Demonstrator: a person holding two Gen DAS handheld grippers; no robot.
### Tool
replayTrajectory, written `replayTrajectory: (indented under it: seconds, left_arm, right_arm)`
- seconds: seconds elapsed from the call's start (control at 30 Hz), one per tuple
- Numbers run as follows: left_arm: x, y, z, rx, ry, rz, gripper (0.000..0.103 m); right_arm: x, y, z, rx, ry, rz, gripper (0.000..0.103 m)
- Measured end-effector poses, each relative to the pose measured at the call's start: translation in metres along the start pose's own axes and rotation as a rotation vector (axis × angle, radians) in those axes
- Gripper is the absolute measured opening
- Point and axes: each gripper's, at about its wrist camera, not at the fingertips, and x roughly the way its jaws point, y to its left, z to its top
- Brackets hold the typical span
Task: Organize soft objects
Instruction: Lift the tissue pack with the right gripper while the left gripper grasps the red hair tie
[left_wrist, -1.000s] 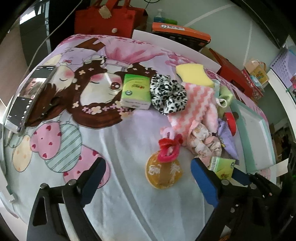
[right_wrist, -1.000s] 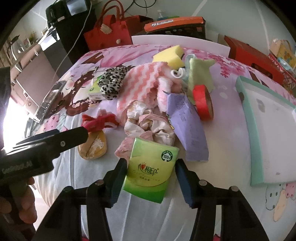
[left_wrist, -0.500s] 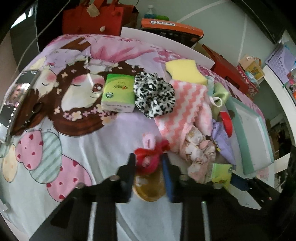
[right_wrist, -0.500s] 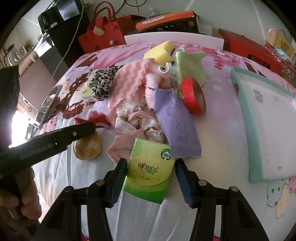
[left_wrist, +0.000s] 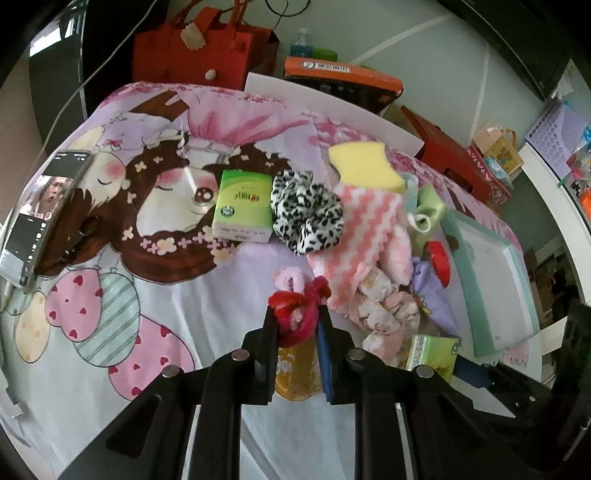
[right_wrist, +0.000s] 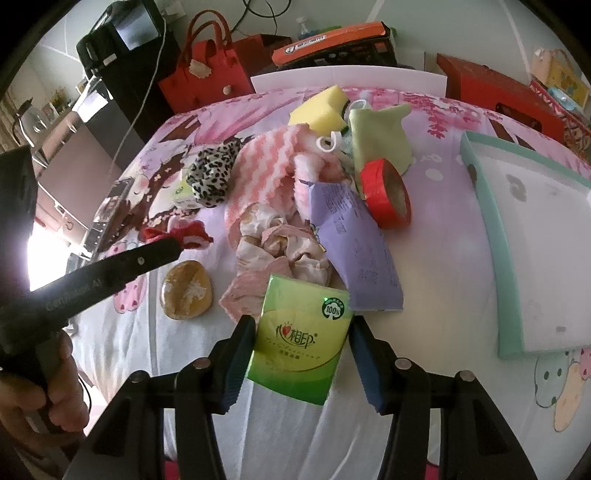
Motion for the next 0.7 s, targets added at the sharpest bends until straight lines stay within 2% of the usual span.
replayTrajectory:
  seconds: [0.2, 0.5, 0.7]
  left_arm:
    - [-0.021, -0.011, 0.010, 0.004, -0.030, 0.014, 0.019]
    - [-0.055, -0.047, 0.032, 0.020, -0.106, 0.022, 0.019]
    - [-0.054, -0.079, 0.039, 0.042, -0.123, 0.014, 0.019]
  right_arm:
    - [-0.017, -0.003, 0.001, 0.026, -0.024, 0.047, 0.055]
    - [-0.060, -0.017, 0.017, 0.070, -0.116, 0.096, 0.055]
    - [-0.084, -0.045, 0.025, 0.113, -0.188, 0.067, 0.055]
